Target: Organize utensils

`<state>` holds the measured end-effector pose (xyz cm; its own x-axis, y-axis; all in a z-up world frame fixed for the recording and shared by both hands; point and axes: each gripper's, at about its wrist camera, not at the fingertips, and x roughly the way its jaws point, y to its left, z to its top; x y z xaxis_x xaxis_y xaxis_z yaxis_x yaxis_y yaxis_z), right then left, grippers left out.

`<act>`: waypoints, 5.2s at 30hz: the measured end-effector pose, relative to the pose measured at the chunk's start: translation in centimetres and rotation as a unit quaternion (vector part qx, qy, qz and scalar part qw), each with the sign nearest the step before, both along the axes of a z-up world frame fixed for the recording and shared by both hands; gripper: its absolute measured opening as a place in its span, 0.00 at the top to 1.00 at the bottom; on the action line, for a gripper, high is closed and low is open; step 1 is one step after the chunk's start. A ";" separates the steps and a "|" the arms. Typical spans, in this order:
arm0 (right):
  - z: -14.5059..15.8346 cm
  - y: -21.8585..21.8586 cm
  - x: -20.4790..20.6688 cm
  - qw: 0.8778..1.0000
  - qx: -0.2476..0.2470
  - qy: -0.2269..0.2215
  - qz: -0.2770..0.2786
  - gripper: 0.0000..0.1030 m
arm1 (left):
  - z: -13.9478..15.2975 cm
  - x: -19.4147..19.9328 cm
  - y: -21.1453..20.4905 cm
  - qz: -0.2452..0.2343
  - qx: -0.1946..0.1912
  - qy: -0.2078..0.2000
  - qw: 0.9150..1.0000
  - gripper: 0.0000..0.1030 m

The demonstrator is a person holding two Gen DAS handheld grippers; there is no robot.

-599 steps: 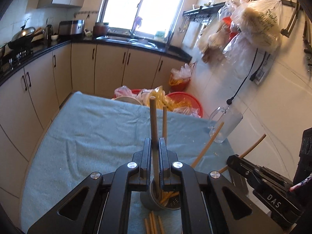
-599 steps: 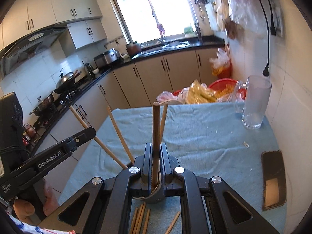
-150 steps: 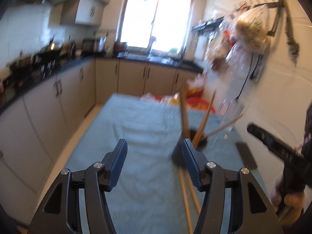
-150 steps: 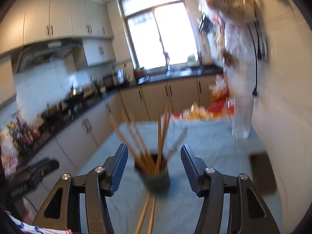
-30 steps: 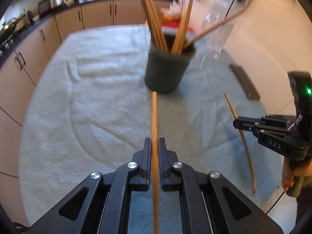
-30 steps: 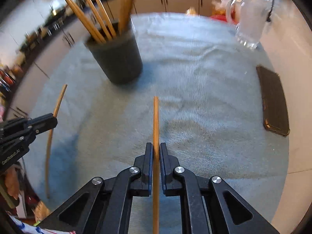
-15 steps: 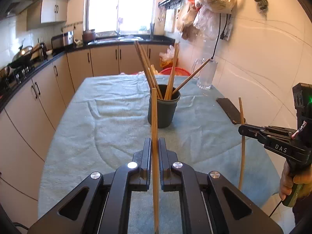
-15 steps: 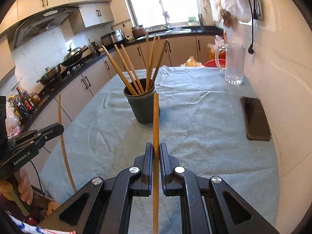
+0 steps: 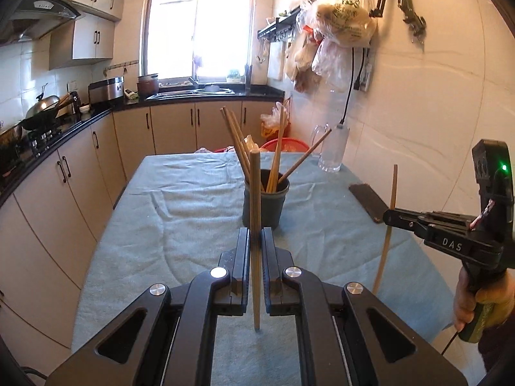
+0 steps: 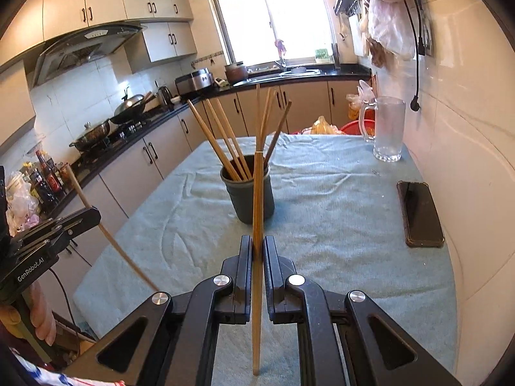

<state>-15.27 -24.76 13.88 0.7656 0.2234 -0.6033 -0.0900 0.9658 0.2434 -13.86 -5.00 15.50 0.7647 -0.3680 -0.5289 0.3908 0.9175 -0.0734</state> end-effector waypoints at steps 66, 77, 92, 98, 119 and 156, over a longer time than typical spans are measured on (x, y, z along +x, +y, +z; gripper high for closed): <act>1.2 -0.3 18.2 0.997 0.037 -0.043 -0.056 0.93 | 0.3 17.5 -6.7 0.030 -0.030 0.003 0.999 0.94; 0.2 0.2 18.3 0.998 0.033 -0.030 -0.048 0.93 | -0.9 17.1 -6.8 0.032 -0.018 0.006 0.999 0.94; -0.4 0.6 18.7 0.998 0.027 -0.022 -0.048 0.93 | -1.0 16.8 -6.9 0.030 -0.018 0.005 0.999 0.94; -0.4 0.6 18.7 0.998 0.027 -0.022 -0.048 0.93 | -0.9 16.7 -7.0 0.028 -0.015 0.003 0.999 0.93; 0.6 -0.1 18.0 0.997 0.024 -0.043 -0.057 0.93 | 0.2 16.4 -5.2 0.029 -0.048 0.006 0.998 0.94; -0.3 0.6 18.3 0.998 0.010 -0.030 -0.047 0.93 | -2.0 16.9 -5.4 0.018 -0.040 0.037 0.998 0.94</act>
<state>3.03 -24.11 13.54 0.8188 0.1594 -0.5515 -0.0134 0.9657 0.2592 3.05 -10.44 13.47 0.7373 -0.3855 -0.5547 0.3492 0.9205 -0.1755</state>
